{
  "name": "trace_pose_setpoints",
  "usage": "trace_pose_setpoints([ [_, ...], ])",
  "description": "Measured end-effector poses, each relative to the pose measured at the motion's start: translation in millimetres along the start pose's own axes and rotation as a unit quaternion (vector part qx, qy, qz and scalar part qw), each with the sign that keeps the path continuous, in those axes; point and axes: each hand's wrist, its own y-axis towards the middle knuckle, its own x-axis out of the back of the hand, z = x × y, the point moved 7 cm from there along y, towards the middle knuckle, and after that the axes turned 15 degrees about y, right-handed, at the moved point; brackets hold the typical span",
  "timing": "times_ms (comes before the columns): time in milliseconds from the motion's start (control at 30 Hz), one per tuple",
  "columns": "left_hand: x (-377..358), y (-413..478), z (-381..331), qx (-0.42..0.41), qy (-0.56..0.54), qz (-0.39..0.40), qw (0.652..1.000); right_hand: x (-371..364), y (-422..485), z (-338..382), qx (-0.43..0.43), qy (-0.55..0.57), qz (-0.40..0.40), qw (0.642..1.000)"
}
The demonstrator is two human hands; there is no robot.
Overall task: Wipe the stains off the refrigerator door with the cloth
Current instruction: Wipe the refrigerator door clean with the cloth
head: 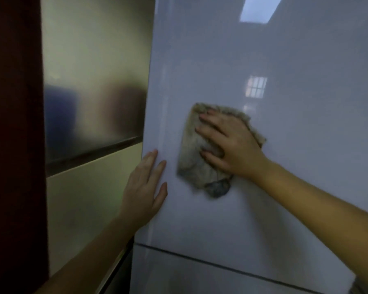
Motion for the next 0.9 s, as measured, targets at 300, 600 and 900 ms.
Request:
trace_pose_setpoints([
  [300,0.1,0.0,9.6,-0.035,-0.025,-0.058,0.997,-36.4,26.9,17.2,-0.008,-0.003,0.011,1.0],
  [600,-6.9,-13.4,11.5,-0.042,0.0,-0.057,0.998,-37.7,-14.8,29.1,0.009,-0.039,0.009,0.999],
  [900,-4.1,-12.9,10.1,-0.032,-0.006,-0.07,0.997,-69.7,-60.7,59.0,0.078,-0.043,0.069,0.994],
])
